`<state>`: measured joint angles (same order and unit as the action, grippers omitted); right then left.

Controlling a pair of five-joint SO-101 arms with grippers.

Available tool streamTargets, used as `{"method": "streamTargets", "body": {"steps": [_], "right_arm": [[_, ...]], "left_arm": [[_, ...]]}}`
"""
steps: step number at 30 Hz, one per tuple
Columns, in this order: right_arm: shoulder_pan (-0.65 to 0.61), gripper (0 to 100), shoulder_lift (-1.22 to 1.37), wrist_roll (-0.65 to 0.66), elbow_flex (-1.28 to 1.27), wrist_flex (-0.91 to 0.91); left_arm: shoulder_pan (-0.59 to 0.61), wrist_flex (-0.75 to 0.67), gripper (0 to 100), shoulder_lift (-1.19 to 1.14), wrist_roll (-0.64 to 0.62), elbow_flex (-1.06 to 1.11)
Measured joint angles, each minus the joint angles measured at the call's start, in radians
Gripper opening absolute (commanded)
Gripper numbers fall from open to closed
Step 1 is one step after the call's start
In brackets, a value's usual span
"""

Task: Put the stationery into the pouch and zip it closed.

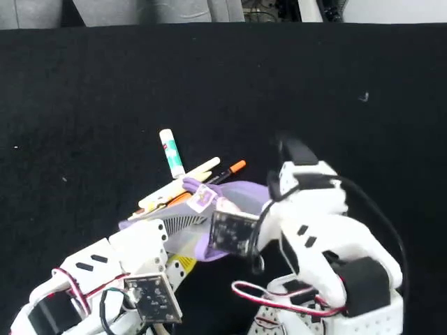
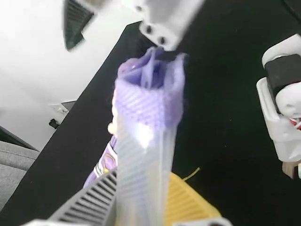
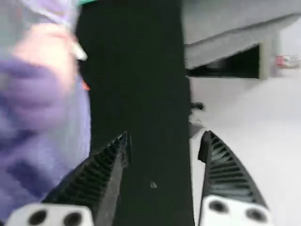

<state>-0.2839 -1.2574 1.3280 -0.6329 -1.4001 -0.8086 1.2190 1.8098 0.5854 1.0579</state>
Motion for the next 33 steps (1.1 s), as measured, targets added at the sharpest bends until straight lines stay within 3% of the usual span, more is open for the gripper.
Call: {"method": "streamTargets", "body": {"steps": [4,7,16,21,33], "right_arm": [[-0.149,26.0,0.002,-0.011,0.080,-0.190],[-0.285,26.1,0.000,-0.097,0.166,-0.282],[-0.585,26.1,-0.002,-0.310,0.296,-0.319],[-0.654,26.1,-0.002,-0.356,0.298,-0.327],[-0.672,26.1,-0.005,-0.358,0.133,-0.328]], "left_arm": [[-0.005,0.002,3,0.012,0.000,0.000],[-0.006,0.002,3,0.012,0.000,0.000],[-0.006,0.002,3,-0.002,0.002,0.009],[-0.006,0.002,3,-0.002,0.002,0.009],[-0.002,0.006,3,-0.008,0.002,0.028]]}}
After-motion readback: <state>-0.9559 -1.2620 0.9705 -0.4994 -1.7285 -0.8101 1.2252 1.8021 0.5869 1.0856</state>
